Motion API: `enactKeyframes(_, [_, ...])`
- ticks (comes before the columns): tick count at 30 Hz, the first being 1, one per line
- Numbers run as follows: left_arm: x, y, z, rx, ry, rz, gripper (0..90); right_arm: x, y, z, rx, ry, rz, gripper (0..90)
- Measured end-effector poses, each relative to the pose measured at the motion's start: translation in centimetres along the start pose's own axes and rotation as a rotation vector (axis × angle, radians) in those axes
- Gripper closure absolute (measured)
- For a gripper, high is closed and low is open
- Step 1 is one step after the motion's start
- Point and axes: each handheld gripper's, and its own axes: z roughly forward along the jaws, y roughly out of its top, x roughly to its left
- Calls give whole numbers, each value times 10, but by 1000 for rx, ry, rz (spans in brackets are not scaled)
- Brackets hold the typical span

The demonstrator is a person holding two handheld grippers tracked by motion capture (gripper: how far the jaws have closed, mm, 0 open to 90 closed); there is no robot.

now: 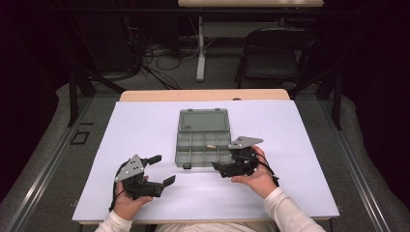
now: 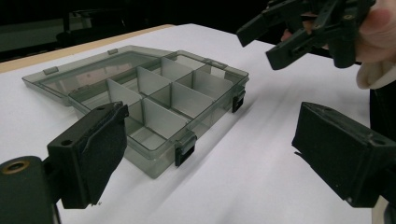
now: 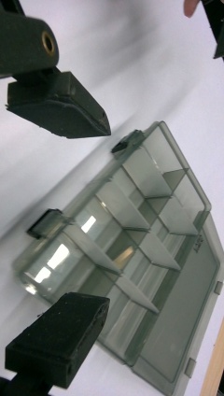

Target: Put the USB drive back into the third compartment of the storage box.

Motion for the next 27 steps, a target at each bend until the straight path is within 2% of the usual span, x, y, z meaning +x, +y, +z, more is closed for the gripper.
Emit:
enactKeyframes(4, [0, -1, -2, -1, 3, 0, 96, 2, -7, -12, 9, -5, 7, 145])
enactKeyframes(5, [1, -1, -3, 0, -7, -3, 96, 3, -9, -15, 6, -2, 7, 145])
enactKeyframes(9, [-1, -2, -5, -6, 18, -4, 96, 4, -18, -27, -2, 7, 10, 145])
enactKeyframes(16, [-3, -2, -8, -4, 32, -3, 96, 2, -34, -45, -19, -13, 38, 148])
enactKeyframes(22, [-3, -3, -11, -8, 43, -3, 96, -5, -53, -55, -19, -50, 83, 149])
enactKeyframes(23, [-2, -3, -11, -1, 18, 0, 96, -7, -57, -56, -27, -59, 93, 148])
enactKeyframes(24, [-2, -3, -12, -1, 18, 0, 96, -9, -60, -57, -39, -67, 110, 149])
enactKeyframes(25, [-2, -4, -12, -5, 39, -4, 96, -11, -64, -57, -39, -81, 119, 148])
enactKeyframes(27, [-2, -3, -12, -8, 43, -6, 96, -14, -71, -57, -53, -123, 117, 148])
